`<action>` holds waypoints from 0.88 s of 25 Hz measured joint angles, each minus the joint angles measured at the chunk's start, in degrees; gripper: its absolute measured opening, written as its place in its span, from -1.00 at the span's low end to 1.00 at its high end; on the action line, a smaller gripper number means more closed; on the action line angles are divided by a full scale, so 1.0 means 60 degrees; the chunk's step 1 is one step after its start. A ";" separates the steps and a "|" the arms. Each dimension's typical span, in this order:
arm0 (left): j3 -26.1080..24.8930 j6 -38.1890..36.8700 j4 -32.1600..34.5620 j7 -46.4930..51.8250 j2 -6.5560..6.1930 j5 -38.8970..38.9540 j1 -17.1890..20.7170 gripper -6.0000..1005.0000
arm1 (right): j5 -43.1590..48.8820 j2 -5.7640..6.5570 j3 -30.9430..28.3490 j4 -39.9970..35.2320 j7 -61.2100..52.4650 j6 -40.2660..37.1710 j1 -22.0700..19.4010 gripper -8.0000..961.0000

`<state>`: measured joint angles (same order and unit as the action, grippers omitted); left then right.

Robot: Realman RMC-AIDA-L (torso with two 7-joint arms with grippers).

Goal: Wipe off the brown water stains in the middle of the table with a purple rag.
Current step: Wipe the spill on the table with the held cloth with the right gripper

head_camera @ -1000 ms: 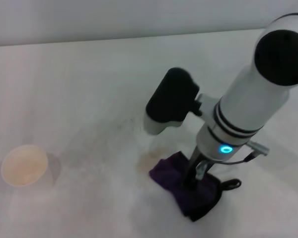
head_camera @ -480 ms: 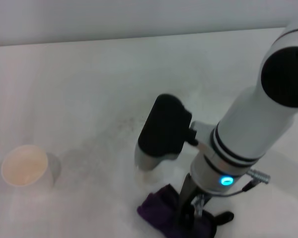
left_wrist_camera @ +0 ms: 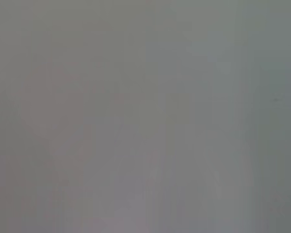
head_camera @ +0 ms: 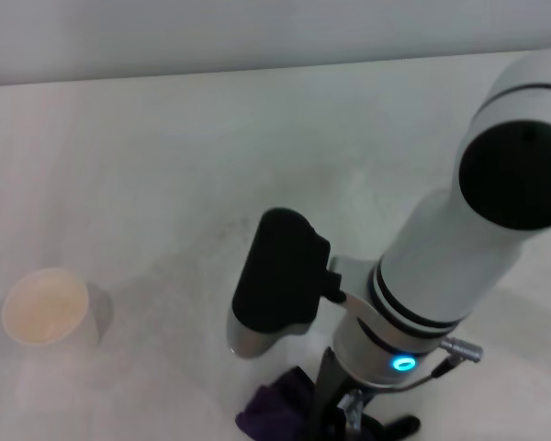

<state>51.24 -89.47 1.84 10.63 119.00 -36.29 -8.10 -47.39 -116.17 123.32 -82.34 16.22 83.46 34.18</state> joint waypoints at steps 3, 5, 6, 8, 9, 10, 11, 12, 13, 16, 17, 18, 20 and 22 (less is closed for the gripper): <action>0.0000 0.0000 0.0001 0.0000 0.0000 0.0000 0.0013 0.78 | 0.0009 -0.0004 -0.0176 0.0112 -0.0028 -0.0105 0.0361 -0.79; 0.0000 -0.0001 0.0001 0.0001 0.0000 0.0000 0.0016 0.78 | 0.0012 -0.0004 -0.0337 0.0347 -0.0053 -0.0224 0.0730 -0.78; 0.0000 -0.0001 0.0001 0.0001 0.0000 0.0000 0.0019 0.78 | 0.0013 -0.0006 -0.0427 0.0497 -0.0058 -0.0291 0.0892 -0.78; 0.0000 -0.0001 0.0001 0.0000 0.0000 0.0000 0.0035 0.78 | 0.0021 -0.0001 -0.0662 0.0928 -0.0060 -0.0483 0.1214 -0.78; 0.0000 -0.0001 0.0001 0.0000 0.0000 0.0000 0.0049 0.78 | 0.0026 0.0003 -0.0771 0.1189 -0.0061 -0.0601 0.1379 -0.78; 0.0000 -0.0001 0.0000 -0.0001 0.0000 0.0000 0.0057 0.78 | 0.0040 0.0011 -0.0854 0.1444 -0.0062 -0.0728 0.1525 -0.78; 0.0001 -0.0002 -0.0003 -0.0003 0.0000 0.0000 0.0063 0.78 | 0.0079 0.0014 -0.0907 0.1709 -0.0070 -0.0842 0.1672 -0.78; -0.0001 -0.0002 -0.0007 -0.0004 0.0000 0.0000 0.0074 0.78 | 0.0140 0.0018 -0.0963 0.1979 -0.0081 -0.0990 0.1822 -0.78; 0.0000 0.0000 -0.0011 -0.0004 0.0000 -0.0001 0.0083 0.78 | 0.0242 0.0018 -0.1008 0.2218 -0.0094 -0.1078 0.1944 -0.78; 0.0007 -0.0001 -0.0040 -0.0009 0.0000 -0.0001 0.0084 0.78 | 0.0528 -0.0001 -0.1165 0.2965 -0.0129 -0.1438 0.2287 -0.78; 0.0011 -0.0001 -0.0051 -0.0014 0.0000 -0.0001 0.0083 0.78 | 0.0572 -0.0002 -0.1184 0.3199 -0.0134 -0.1551 0.2388 -0.78; 0.0013 -0.0001 -0.0053 -0.0017 0.0000 -0.0001 0.0083 0.78 | 0.0607 -0.0001 -0.1187 0.3458 -0.0145 -0.1682 0.2516 -0.79; 0.0014 0.0000 -0.0064 -0.0021 0.0000 -0.0001 0.0087 0.78 | 0.0716 0.0003 -0.1195 0.3746 -0.0218 -0.1855 0.2666 -0.79; 0.0008 0.0001 -0.0079 -0.0022 0.0000 -0.0001 0.0091 0.78 | 0.0801 0.0003 -0.1193 0.3806 -0.0353 -0.1956 0.2716 -0.79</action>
<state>51.28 -89.47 1.37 10.49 119.00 -36.30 -7.56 -42.58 -116.15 116.17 -59.51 14.10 71.72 50.48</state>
